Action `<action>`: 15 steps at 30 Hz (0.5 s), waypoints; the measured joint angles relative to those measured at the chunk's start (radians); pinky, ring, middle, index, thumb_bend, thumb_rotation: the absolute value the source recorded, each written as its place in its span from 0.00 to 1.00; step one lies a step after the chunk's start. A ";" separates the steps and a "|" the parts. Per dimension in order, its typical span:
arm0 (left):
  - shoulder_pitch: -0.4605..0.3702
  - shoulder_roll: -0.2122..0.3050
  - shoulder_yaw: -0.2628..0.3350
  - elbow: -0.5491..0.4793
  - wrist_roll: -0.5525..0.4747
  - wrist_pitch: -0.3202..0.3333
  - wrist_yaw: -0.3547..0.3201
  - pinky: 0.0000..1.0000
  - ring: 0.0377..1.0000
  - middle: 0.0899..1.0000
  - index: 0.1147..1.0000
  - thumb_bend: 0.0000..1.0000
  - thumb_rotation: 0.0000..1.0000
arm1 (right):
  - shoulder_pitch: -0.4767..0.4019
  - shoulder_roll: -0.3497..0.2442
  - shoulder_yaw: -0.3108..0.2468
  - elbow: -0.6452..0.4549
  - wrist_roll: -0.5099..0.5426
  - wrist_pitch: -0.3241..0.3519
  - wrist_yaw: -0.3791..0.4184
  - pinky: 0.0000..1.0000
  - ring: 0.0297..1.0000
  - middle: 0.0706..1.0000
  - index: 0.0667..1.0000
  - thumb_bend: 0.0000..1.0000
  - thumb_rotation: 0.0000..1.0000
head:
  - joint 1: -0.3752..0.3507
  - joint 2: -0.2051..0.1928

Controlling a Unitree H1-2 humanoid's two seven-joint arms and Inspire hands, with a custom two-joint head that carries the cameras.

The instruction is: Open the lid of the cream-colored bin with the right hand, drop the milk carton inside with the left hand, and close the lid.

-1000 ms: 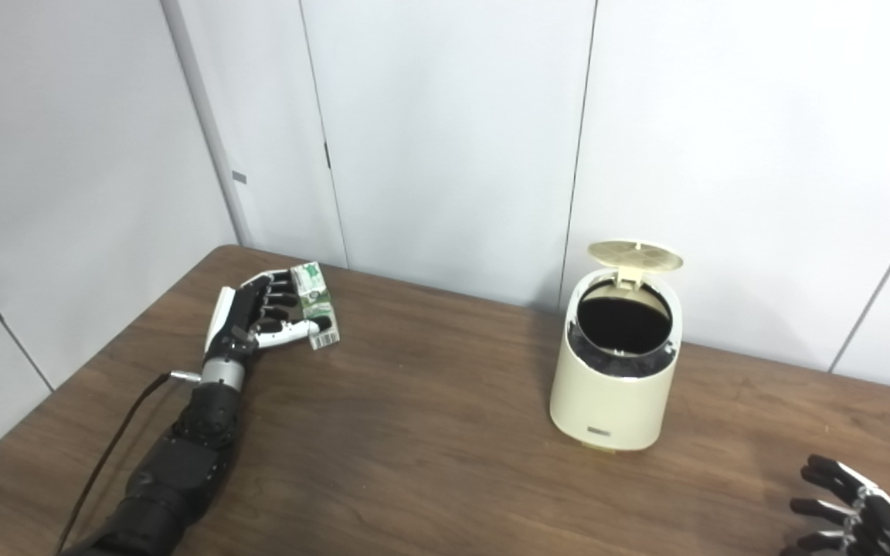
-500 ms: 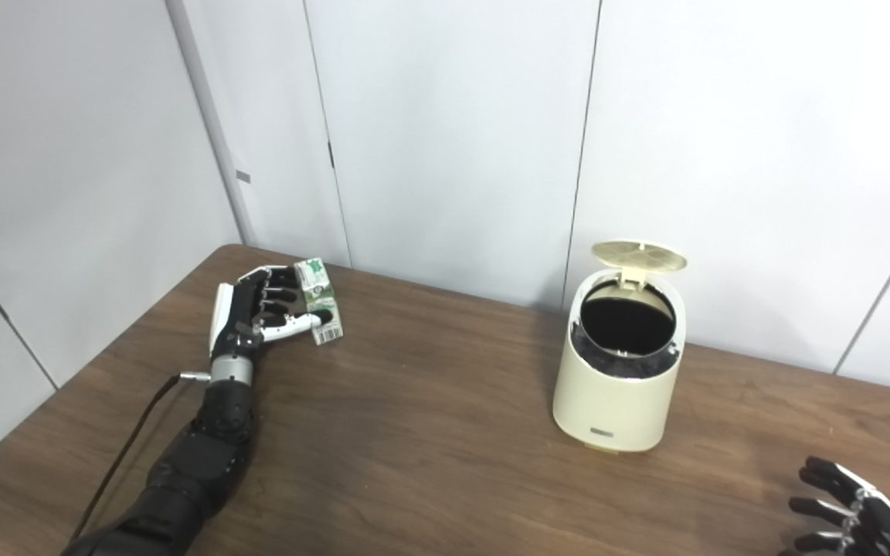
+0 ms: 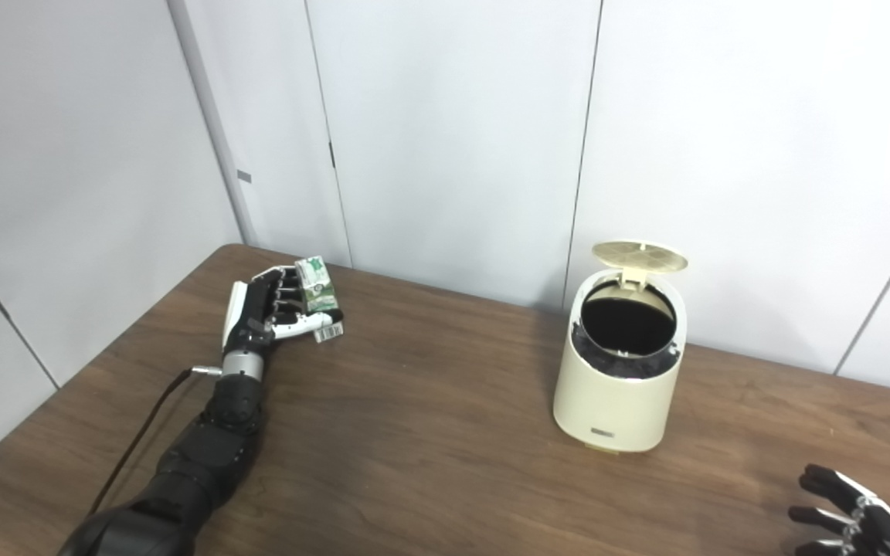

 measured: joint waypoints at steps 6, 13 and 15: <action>-0.009 -0.001 -0.005 0.014 -0.003 -0.004 0.001 0.50 0.56 0.58 0.58 0.91 0.06 | 0.012 0.000 -0.005 0.000 0.001 0.000 0.000 0.50 0.69 0.79 0.76 0.99 0.43 | -0.003 0.002; -0.014 -0.011 -0.006 0.017 -0.024 -0.006 0.004 0.40 0.45 0.46 0.43 0.58 0.05 | 0.026 0.001 -0.009 -0.004 0.001 0.000 -0.010 0.51 0.70 0.79 0.77 0.99 0.44 | -0.005 0.002; -0.016 -0.013 -0.008 0.017 -0.024 -0.006 0.005 0.40 0.45 0.46 0.43 0.54 0.05 | 0.026 0.001 -0.009 -0.004 0.001 0.000 -0.010 0.51 0.70 0.79 0.77 0.99 0.44 | -0.003 0.002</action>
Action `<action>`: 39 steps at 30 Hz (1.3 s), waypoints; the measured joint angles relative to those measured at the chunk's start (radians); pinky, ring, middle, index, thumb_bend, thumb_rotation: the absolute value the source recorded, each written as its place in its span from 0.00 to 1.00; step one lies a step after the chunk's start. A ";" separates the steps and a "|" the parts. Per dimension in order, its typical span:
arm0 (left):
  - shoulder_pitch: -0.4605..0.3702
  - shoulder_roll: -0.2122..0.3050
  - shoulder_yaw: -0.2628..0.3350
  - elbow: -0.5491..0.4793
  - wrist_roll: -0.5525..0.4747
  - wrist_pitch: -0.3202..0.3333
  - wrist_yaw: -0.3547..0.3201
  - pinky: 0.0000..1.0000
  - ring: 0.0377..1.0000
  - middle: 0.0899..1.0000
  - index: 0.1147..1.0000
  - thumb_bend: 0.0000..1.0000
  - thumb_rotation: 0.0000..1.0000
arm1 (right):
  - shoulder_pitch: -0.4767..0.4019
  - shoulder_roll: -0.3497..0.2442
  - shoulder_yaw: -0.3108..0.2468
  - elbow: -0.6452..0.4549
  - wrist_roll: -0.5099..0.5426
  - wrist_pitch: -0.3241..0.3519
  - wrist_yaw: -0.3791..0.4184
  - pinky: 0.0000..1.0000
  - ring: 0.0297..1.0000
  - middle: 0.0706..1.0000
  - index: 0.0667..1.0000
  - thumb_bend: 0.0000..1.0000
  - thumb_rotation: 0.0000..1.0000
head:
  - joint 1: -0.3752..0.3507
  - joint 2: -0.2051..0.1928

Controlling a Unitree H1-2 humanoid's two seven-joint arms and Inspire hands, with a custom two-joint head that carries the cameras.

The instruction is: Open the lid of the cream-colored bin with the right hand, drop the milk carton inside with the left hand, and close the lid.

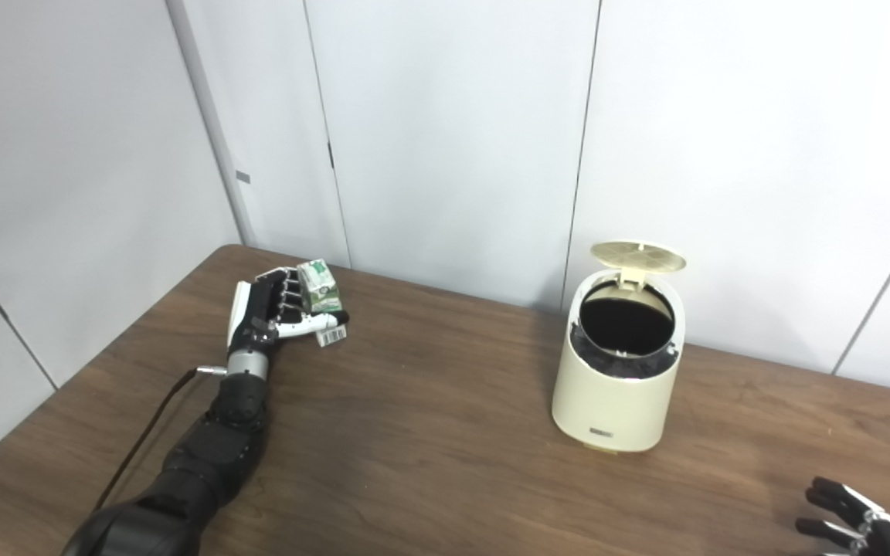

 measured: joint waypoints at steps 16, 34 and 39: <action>0.016 -0.008 -0.018 -0.048 0.035 0.000 0.079 0.37 0.42 0.44 0.41 0.52 0.00 | 0.000 0.000 0.002 0.000 -0.006 0.001 -0.003 0.54 0.73 0.81 0.79 0.98 0.46 | 0.006 -0.003; 0.113 -0.092 -0.031 -0.426 0.002 0.000 -0.021 0.39 0.41 0.45 0.44 0.50 0.00 | -0.005 0.003 0.006 0.000 -0.015 0.003 -0.006 0.57 0.74 0.82 0.80 0.95 0.40 | -0.032 -0.031; 0.118 -0.102 -0.035 -0.553 0.020 0.029 -0.067 0.39 0.41 0.45 0.44 0.50 0.00 | -0.008 0.003 0.006 0.000 -0.021 0.003 -0.009 0.57 0.73 0.82 0.79 0.95 0.40 | -0.032 -0.031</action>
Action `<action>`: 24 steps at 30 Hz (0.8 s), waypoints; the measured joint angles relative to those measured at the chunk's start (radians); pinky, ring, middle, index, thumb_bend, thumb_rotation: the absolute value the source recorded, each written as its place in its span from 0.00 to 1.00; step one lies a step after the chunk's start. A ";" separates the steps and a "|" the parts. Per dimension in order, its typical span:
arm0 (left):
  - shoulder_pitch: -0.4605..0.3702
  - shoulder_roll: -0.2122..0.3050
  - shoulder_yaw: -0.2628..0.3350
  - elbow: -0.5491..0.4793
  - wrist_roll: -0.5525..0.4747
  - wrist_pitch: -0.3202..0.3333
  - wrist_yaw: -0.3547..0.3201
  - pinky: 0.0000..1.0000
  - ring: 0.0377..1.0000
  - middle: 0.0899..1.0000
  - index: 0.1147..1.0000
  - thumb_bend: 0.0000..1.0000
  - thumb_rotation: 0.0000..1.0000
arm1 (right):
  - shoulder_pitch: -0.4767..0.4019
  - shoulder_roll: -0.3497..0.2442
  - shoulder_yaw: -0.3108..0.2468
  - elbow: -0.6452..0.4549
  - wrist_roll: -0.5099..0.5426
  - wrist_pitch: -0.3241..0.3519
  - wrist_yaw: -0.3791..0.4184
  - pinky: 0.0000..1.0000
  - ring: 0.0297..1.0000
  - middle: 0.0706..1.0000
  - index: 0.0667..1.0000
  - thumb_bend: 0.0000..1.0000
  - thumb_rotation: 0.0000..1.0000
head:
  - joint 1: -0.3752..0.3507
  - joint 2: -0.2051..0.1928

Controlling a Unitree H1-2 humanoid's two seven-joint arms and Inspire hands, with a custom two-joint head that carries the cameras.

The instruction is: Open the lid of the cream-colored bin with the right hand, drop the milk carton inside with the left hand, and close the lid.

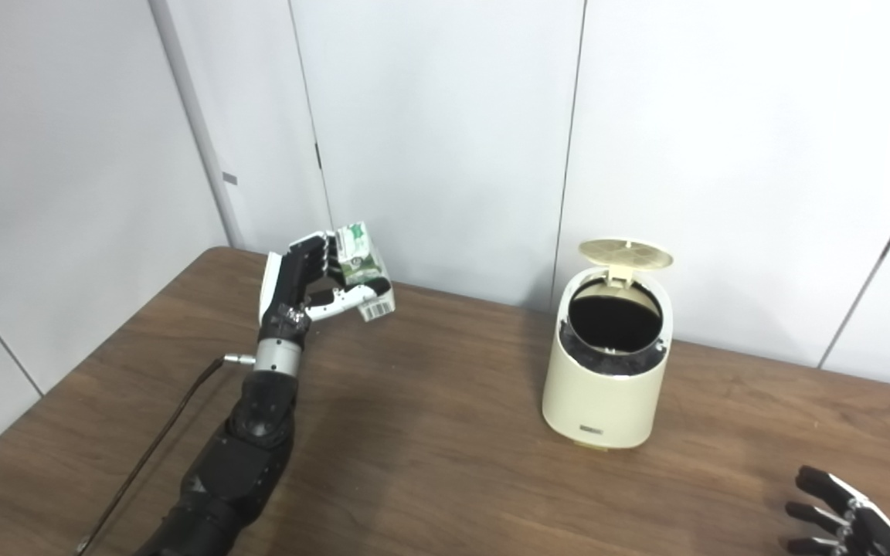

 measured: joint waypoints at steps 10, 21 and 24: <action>0.000 -0.034 -0.037 -0.169 -0.011 0.047 -0.137 0.39 0.41 0.45 0.44 0.50 0.00 | -0.013 0.006 0.012 -0.015 -0.005 0.011 0.000 0.66 0.80 0.88 0.86 0.81 0.28 | -0.040 -0.018; -0.026 -0.062 -0.084 -0.218 0.020 0.070 -0.221 0.38 0.41 0.45 0.44 0.50 0.00 | -0.018 0.037 0.023 -0.077 -0.015 0.064 -0.003 0.84 0.91 0.95 0.94 0.63 0.00 | -0.086 -0.018; -0.037 -0.072 -0.095 -0.238 0.020 0.073 -0.247 0.40 0.42 0.45 0.44 0.50 0.00 | -0.019 0.049 0.024 -0.093 -0.013 0.078 -0.004 0.88 0.93 0.96 0.95 0.62 0.00 | -0.107 -0.023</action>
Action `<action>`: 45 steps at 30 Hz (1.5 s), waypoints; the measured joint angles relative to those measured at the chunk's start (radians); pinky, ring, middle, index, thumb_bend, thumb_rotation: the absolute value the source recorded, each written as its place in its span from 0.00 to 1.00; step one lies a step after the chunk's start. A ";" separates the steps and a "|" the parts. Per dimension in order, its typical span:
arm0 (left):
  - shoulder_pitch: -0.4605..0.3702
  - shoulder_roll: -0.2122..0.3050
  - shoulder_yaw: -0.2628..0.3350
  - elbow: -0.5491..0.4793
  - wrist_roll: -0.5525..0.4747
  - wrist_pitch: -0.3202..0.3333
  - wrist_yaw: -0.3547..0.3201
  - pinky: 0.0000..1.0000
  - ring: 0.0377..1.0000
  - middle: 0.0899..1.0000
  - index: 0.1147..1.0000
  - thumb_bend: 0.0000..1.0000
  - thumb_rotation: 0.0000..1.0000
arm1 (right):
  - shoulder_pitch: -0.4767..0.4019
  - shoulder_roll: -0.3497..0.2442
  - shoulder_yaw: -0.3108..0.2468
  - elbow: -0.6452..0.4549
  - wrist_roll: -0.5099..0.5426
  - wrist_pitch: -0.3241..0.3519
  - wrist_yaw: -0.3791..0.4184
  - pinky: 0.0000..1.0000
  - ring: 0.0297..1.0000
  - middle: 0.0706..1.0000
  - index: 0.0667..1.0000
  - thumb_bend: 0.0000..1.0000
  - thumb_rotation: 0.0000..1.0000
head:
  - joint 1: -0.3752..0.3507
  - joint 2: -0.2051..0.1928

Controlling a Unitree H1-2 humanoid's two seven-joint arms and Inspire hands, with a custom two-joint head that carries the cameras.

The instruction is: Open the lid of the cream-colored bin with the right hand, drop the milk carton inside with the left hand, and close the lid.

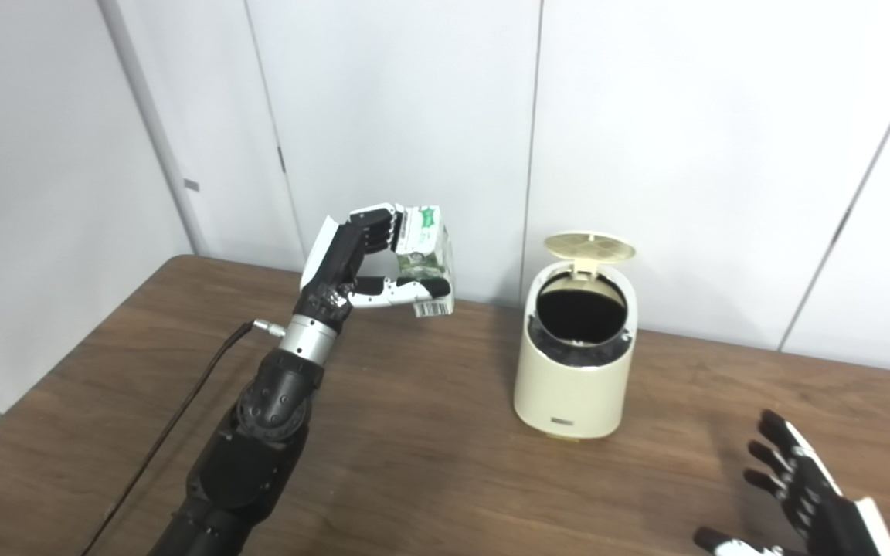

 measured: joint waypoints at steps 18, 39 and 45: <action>-0.065 -0.076 -0.047 0.061 0.028 -0.077 -0.024 0.40 0.42 0.44 0.44 0.50 0.00 | -0.002 0.019 0.004 -0.007 -0.026 -0.011 -0.009 0.93 0.93 0.97 0.97 0.57 0.00 | -0.083 -0.003; -0.110 -0.069 -0.185 0.126 0.042 -0.097 0.039 0.42 0.42 0.43 0.44 0.51 0.00 | -0.002 0.019 -0.001 0.129 -0.023 -0.170 -0.012 0.92 0.92 0.97 0.96 0.64 0.01 | -0.181 -0.011; -0.129 -0.067 -0.223 0.141 0.042 -0.097 0.063 0.42 0.42 0.44 0.44 0.50 0.00 | -0.001 0.019 -0.001 0.143 -0.029 -0.181 -0.014 0.87 0.91 0.95 0.95 0.66 0.09 | -0.196 -0.011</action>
